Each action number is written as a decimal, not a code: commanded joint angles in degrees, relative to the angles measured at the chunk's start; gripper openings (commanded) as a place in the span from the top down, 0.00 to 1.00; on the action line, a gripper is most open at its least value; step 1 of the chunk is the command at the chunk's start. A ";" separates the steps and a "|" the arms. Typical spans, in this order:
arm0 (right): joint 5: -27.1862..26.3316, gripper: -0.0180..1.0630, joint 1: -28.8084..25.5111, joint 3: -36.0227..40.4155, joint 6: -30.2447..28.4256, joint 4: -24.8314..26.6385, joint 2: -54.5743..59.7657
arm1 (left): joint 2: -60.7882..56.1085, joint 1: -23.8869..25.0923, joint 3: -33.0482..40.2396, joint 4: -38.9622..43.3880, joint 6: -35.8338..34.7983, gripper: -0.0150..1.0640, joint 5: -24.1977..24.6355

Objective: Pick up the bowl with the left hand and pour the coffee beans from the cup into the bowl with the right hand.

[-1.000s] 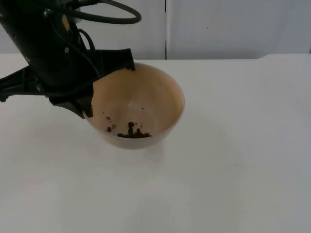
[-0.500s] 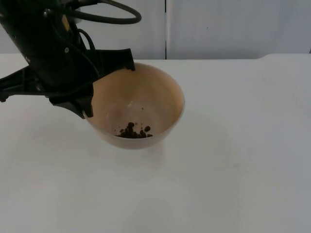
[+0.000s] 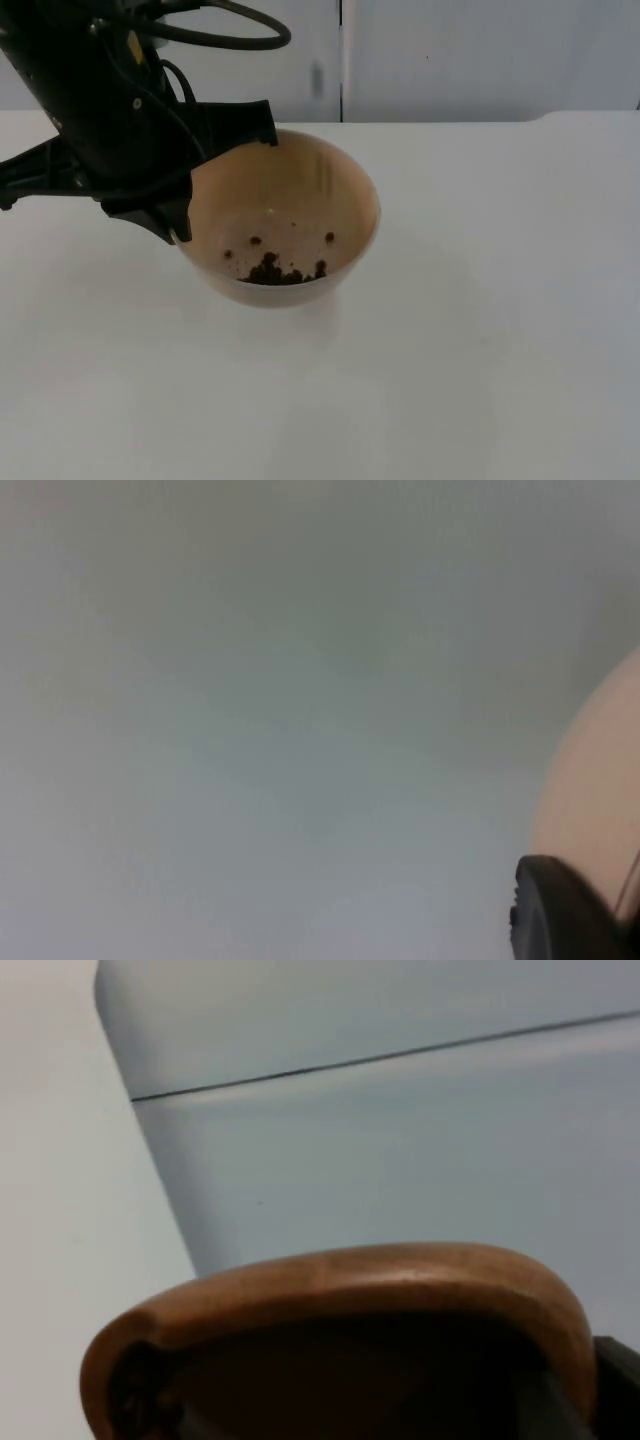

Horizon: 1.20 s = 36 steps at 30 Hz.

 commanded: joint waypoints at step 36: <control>-0.95 0.98 -6.11 -0.43 0.35 20.96 -1.09 | -0.37 -0.20 -0.21 -0.42 -0.44 0.99 -0.31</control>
